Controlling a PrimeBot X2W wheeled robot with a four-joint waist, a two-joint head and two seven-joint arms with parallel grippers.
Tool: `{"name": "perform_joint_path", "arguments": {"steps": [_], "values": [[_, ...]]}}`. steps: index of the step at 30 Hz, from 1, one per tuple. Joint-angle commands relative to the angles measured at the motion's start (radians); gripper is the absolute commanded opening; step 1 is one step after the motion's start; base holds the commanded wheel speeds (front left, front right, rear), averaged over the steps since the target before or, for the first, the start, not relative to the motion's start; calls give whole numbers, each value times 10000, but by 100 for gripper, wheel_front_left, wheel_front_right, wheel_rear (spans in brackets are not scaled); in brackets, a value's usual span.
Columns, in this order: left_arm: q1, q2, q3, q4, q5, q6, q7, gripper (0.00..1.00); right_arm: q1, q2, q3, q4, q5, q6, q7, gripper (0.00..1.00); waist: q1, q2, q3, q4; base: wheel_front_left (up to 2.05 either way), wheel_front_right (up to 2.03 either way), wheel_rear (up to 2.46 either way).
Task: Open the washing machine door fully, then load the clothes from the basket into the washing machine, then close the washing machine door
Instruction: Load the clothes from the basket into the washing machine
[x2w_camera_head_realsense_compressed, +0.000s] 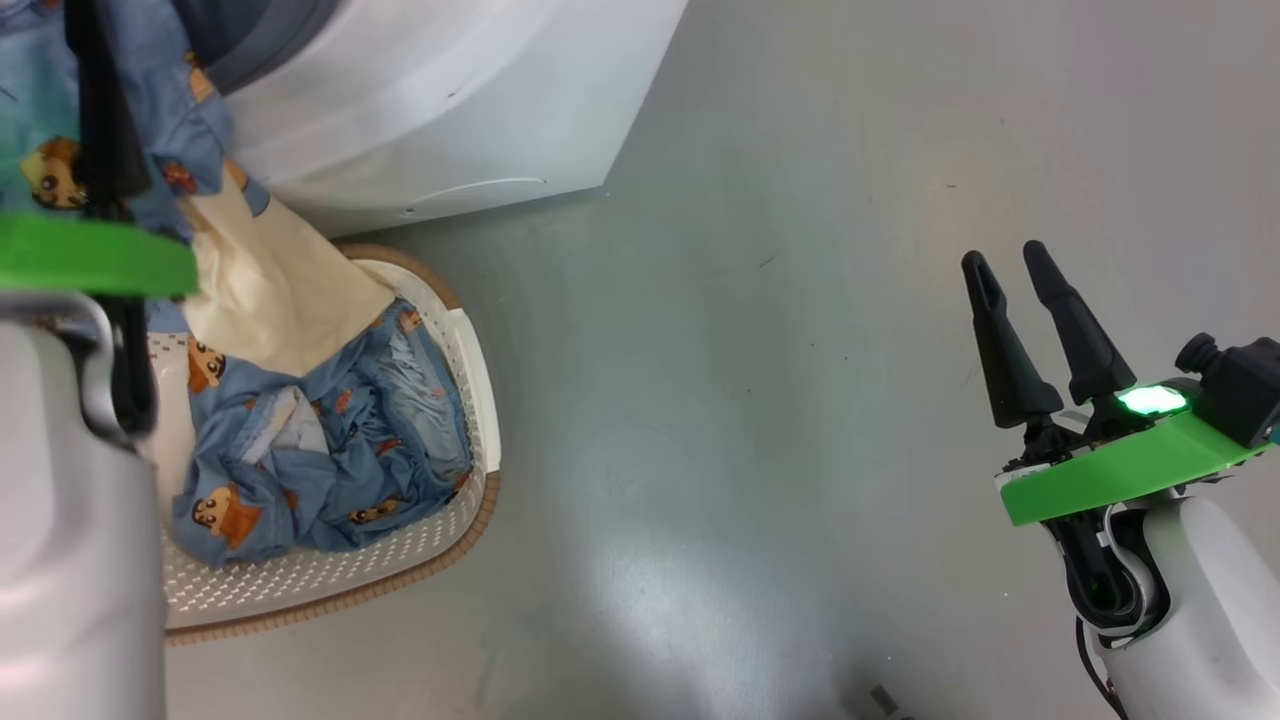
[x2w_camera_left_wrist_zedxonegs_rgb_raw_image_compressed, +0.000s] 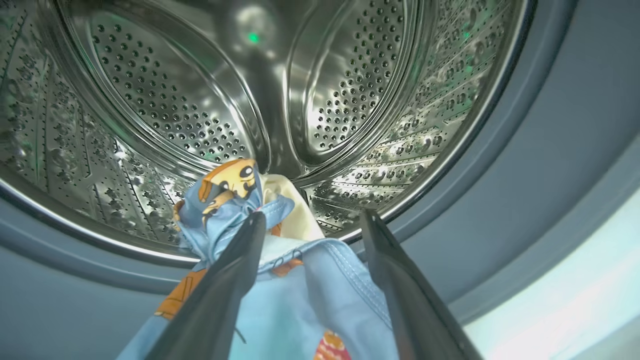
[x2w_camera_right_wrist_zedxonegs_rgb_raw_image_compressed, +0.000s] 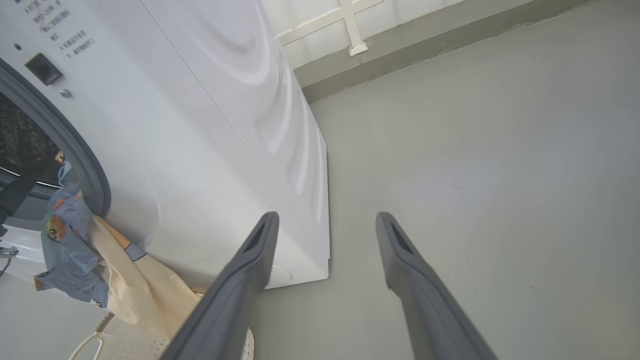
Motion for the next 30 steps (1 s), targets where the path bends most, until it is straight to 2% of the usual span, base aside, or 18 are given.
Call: {"name": "perform_joint_path", "arguments": {"steps": [1, 17, 24, 30], "values": [[612, 239, 144, -765, 53, 48, -39, 100, 384, -149, 115, -213, 5, 63, -49, 100, 0, 0, -4, 43, 0, 0, 0], [4126, -301, -360, -4769, 407, 646, -34, 100, 372, -358, -319, -410, -46, 63, -49, 100, 0, 0, 53, 304, 0, 0, 0], [5621, -502, -153, -5456, 122, 936, -37, 100, 509, -443, -619, -546, -94, 63, -49, 100, 0, 0, -23, 354, 0, 0, 0], [6108, -640, -170, -5547, -124, 1075, -38, 100, 590, -454, -740, -609, -145, 63, -49, 100, 0, 0, -28, 468, 0, 0, 0]]}}
